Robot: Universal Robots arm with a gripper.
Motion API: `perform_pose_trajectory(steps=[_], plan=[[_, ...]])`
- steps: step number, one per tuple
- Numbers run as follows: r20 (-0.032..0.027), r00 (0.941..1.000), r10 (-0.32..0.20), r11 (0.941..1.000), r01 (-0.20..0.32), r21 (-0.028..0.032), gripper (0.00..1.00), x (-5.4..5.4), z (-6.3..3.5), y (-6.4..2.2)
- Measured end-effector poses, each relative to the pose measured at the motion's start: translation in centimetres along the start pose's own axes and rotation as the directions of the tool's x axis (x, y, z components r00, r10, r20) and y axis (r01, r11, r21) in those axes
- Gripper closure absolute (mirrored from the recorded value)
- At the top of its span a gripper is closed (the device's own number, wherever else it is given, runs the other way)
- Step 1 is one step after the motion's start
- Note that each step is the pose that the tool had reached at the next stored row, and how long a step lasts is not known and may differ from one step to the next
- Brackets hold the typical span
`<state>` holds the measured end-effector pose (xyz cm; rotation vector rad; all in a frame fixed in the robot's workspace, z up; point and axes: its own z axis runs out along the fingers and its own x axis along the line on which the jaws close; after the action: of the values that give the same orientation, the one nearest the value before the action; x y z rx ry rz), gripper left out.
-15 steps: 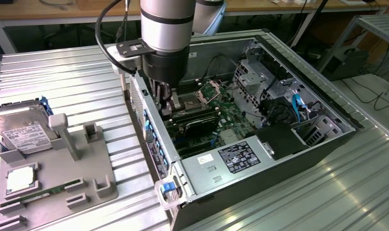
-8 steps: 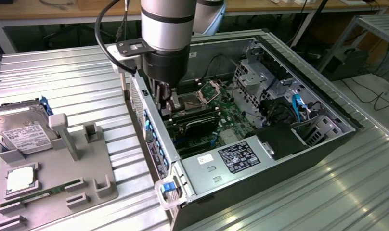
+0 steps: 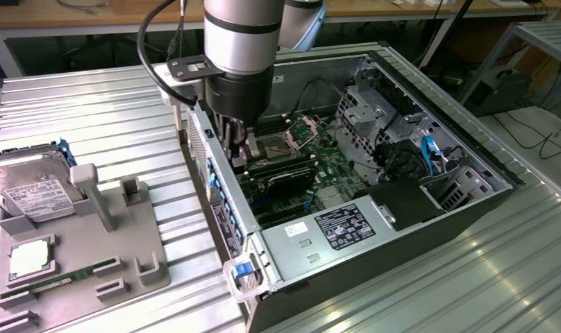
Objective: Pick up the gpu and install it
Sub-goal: 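Press down on the gpu until it lock into place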
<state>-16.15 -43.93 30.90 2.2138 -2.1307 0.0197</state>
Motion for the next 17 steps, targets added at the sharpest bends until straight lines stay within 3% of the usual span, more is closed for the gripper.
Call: perform_pose_trajectory(steps=[5, 8, 13, 17], plan=[[-0.0014, 1.0, 0.0, 1.0, 0.0, -0.005, 0.89, 0.0, 0.41, -0.06], [0.0024, 1.0, 0.0, 1.0, 0.0, -0.0025, 0.89, 0.0, 0.67, -0.4], [0.0002, 1.0, 0.0, 1.0, 0.0, -0.0047, 0.89, 0.0, 0.35, -0.91], [0.0002, 1.0, 0.0, 1.0, 0.0, -0.0046, 0.89, 0.0, 0.36, -1.95]])
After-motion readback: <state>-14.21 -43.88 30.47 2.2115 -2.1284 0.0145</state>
